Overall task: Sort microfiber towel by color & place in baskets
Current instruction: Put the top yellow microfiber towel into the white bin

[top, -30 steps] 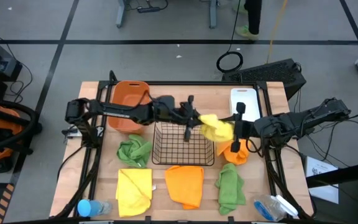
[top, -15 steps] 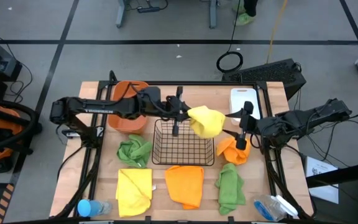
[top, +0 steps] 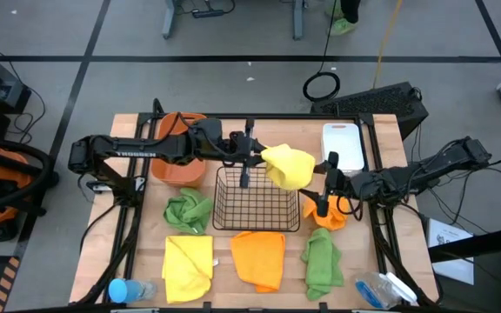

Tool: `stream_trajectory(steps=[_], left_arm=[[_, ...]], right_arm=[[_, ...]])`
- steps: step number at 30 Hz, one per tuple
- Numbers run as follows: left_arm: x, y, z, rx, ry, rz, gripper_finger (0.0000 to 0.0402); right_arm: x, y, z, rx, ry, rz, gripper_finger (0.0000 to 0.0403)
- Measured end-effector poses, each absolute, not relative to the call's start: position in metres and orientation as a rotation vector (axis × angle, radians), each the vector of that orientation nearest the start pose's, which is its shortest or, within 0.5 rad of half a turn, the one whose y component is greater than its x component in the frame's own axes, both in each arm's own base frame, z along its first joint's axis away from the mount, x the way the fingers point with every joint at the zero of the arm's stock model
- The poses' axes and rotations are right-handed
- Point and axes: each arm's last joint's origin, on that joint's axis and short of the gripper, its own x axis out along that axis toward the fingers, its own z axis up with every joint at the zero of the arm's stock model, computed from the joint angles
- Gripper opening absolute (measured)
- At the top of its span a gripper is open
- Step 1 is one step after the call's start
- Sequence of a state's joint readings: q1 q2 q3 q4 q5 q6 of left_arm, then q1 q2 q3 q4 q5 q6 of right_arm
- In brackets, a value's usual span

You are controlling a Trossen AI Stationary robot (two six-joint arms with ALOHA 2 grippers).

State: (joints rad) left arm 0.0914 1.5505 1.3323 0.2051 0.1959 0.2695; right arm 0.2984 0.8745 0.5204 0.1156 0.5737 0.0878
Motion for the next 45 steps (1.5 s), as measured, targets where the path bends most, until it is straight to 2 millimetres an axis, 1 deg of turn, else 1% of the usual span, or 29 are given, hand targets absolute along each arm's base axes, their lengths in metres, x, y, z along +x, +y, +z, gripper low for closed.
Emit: stream_trajectory(steps=[3, 6, 10, 12, 15, 20, 22, 24, 26, 28, 30, 32, 33, 34, 39, 42, 45], left_arm=[[0.362, 0.027, 0.376, 0.270, -0.022, -0.105, 0.0008], [0.362, 0.026, 0.377, 0.271, -0.029, -0.123, 0.0008], [0.362, 0.022, 0.378, 0.273, -0.049, -0.175, 0.0008], [0.362, 0.019, 0.378, 0.272, -0.048, -0.185, 0.0008], [0.362, 0.014, 0.377, 0.273, -0.038, -0.201, 0.0008], [0.362, 0.010, 0.374, 0.274, -0.013, -0.219, 0.0008], [0.362, 0.009, 0.374, 0.270, -0.014, -0.256, 0.0008], [0.362, 0.008, 0.373, 0.264, -0.017, -0.295, 0.0008], [0.362, 0.008, 0.373, 0.264, -0.018, -0.305, 0.0008], [0.362, 0.008, 0.373, 0.264, -0.017, -0.302, 0.0008], [0.362, 0.009, 0.373, 0.270, -0.007, -0.267, 0.0008], [0.362, 0.011, 0.371, 0.293, 0.018, -0.210, 0.0008], [0.362, 0.012, 0.369, 0.308, 0.038, -0.178, 0.0008], [0.362, 0.013, 0.367, 0.321, 0.062, -0.147, 0.0008], [0.361, 0.017, 0.355, 0.370, 0.181, -0.032, 0.0008], [0.361, 0.018, 0.345, 0.369, 0.216, -0.013, 0.0008], [0.361, 0.018, 0.339, 0.361, 0.235, 0.001, 0.0008]], right_arm=[[0.195, 0.043, 0.252, -0.031, 0.197, -0.270, 0.0291], [0.204, 0.046, 0.251, -0.041, 0.168, -0.255, 0.0269], [0.213, 0.042, 0.245, -0.070, 0.173, -0.358, 0.0226], [0.215, 0.040, 0.243, -0.074, 0.176, -0.394, 0.0215], [0.215, 0.040, 0.245, -0.065, 0.159, -0.397, 0.0219], [0.216, 0.039, 0.248, -0.099, 0.142, -0.394, 0.0259], [0.217, 0.037, 0.249, -0.124, 0.138, -0.396, 0.0271], [0.217, 0.035, 0.249, -0.138, 0.135, -0.385, 0.0270], [0.218, 0.034, 0.249, -0.139, 0.135, -0.359, 0.0248], [0.219, 0.034, 0.249, -0.135, 0.134, -0.318, 0.0204], [0.219, 0.036, 0.249, -0.138, 0.134, -0.261, 0.0140], [0.219, 0.038, 0.249, -0.152, 0.134, -0.196, 0.0059], [0.219, 0.040, 0.249, -0.157, 0.132, -0.167, 0.0031], [0.219, 0.041, 0.250, -0.159, 0.126, -0.147, 0.0019], [0.218, 0.051, 0.257, -0.152, 0.053, -0.066, 0.0017], [0.217, 0.055, 0.261, -0.163, 0.015, -0.039, 0.0012], [0.216, 0.058, 0.261, -0.198, 0.011, -0.026, 0.0010]])
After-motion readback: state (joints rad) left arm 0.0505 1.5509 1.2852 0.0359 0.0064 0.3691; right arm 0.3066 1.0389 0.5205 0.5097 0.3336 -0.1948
